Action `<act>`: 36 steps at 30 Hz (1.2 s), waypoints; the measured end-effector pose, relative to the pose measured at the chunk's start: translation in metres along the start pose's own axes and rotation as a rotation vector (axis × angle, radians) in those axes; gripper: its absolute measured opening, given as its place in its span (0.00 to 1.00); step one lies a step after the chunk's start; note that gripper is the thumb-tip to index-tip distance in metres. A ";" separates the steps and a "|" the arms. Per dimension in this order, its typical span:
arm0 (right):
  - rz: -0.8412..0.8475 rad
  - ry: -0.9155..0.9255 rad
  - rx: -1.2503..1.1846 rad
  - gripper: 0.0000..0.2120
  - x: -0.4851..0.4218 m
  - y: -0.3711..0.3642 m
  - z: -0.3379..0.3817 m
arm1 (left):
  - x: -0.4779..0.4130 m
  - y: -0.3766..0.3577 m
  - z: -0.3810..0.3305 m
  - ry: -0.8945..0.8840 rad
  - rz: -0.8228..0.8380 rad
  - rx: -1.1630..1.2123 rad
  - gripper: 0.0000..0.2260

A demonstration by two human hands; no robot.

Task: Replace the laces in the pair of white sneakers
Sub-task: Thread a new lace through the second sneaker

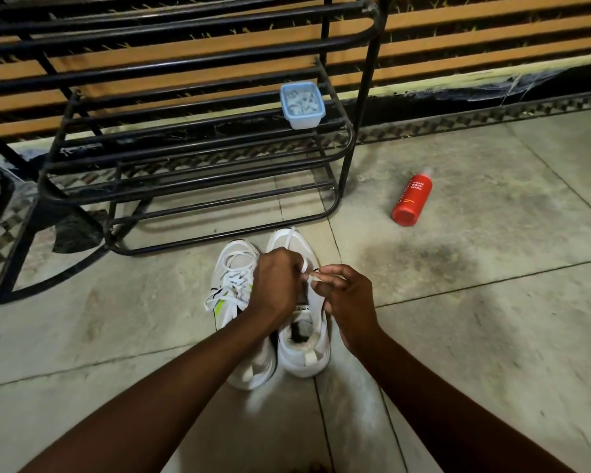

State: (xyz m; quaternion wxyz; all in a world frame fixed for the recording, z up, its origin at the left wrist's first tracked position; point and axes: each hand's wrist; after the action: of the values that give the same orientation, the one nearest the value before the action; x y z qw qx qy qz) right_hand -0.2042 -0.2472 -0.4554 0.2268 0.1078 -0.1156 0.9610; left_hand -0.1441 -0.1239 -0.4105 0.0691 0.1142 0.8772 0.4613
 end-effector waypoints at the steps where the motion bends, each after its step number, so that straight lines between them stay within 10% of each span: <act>1: -0.002 0.004 0.000 0.11 0.000 0.000 -0.001 | 0.000 0.001 0.001 0.000 0.020 0.020 0.07; 36: -0.018 -0.048 -0.076 0.07 -0.002 0.002 -0.003 | -0.001 0.000 0.002 0.113 0.041 0.105 0.10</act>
State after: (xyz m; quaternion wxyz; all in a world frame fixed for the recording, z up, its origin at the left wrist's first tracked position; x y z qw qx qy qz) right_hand -0.2037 -0.2494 -0.4596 0.2367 0.1231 -0.1564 0.9510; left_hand -0.1425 -0.1226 -0.4115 0.0040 0.1094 0.9001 0.4216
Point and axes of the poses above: each hand's wrist, its own x-axis away from the middle knuckle, its own y-axis out of the back of the hand, z = x × y, and after that the axes turned 5 degrees about y, right-handed
